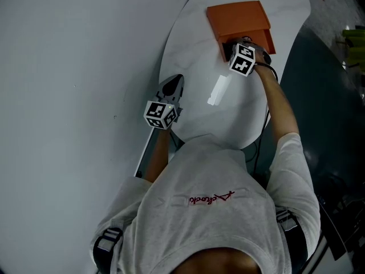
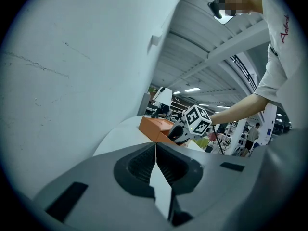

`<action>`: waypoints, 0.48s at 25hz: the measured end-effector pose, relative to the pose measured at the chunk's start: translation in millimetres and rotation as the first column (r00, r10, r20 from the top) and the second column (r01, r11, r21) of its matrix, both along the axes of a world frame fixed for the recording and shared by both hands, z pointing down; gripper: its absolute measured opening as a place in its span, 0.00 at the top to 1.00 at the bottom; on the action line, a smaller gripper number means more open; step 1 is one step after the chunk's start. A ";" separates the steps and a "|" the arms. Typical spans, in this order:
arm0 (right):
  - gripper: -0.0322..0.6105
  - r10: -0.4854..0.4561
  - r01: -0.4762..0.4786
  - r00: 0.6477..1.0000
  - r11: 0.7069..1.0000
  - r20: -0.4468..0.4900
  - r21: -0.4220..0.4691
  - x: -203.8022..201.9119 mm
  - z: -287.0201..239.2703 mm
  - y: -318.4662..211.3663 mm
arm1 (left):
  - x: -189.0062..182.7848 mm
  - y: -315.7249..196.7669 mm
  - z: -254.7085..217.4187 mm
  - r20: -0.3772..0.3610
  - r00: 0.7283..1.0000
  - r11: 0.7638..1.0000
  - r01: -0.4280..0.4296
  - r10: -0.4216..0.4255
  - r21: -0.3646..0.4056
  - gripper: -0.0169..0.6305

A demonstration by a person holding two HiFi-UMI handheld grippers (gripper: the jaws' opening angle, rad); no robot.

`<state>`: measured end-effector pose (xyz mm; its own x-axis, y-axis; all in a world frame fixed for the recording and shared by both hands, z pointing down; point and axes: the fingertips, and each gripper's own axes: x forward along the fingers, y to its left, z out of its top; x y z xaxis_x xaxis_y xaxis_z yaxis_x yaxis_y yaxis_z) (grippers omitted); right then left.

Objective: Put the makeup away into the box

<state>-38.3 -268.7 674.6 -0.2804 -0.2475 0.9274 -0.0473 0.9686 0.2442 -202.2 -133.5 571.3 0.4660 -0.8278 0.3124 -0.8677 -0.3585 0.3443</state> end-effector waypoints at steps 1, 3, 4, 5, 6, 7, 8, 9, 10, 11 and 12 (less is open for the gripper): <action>0.78 0.004 -0.004 1.000 1.000 0.000 0.002 -0.6 0.6 -1.3 | -0.5 -0.2 0.2 0.000 1.000 1.000 0.002 -0.002 -0.001 0.95; 0.77 0.017 -0.017 1.000 1.000 0.015 0.012 -2.1 0.6 -3.3 | -1.1 0.0 1.0 -0.001 1.000 1.000 0.003 -0.003 -0.004 0.95; 0.73 0.026 -0.027 0.999 1.000 0.025 0.016 -2.7 -0.2 -4.1 | -1.5 0.5 1.8 -0.001 1.000 1.000 0.003 -0.003 -0.006 0.95; 0.69 0.033 -0.033 0.999 0.999 0.033 0.018 -3.1 -1.3 -4.6 | -2.1 1.1 2.8 -0.002 1.000 1.000 0.003 -0.003 -0.008 0.95; 0.67 0.035 -0.036 0.999 0.999 0.038 0.018 -3.2 -2.6 -4.8 | -2.5 1.7 3.8 -0.002 1.000 1.000 0.003 -0.004 -0.009 0.95; 0.63 0.035 -0.035 0.999 0.999 0.041 0.018 -2.4 -4.2 -4.6 | -2.4 2.1 4.4 -0.003 1.000 1.000 0.003 -0.003 -0.009 0.95; 0.62 0.034 -0.035 0.998 0.999 0.046 0.017 -1.2 -6.4 -4.1 | -1.6 2.1 4.5 -0.003 1.000 1.000 0.000 0.000 -0.008 0.95; 0.62 0.035 -0.036 0.998 0.999 0.055 0.016 0.4 -9.6 -3.5 | -0.3 1.6 3.9 -0.002 1.000 1.000 -0.003 0.003 -0.005 0.95; 0.61 0.040 -0.041 0.997 0.999 0.069 0.016 2.0 -13.9 -2.9 | 1.3 0.9 2.9 -0.002 1.000 1.000 -0.006 0.006 -0.002 0.95; 0.61 0.047 -0.049 0.995 0.999 0.086 0.016 3.8 -18.7 -2.1 | 3.0 0.1 1.6 -0.001 1.000 1.000 -0.011 0.011 0.001 0.95; 0.61 0.058 -0.060 0.993 0.998 0.104 0.017 5.5 -23.7 -1.5 | 5.0 -0.9 0.2 0.001 1.000 1.000 -0.015 0.015 0.005 0.95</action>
<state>-32.7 -270.2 650.9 -0.3587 -0.2849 0.8889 -0.1301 0.9582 0.2547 -197.2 -134.4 571.5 0.4785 -0.8219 0.3089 -0.8623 -0.3734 0.3422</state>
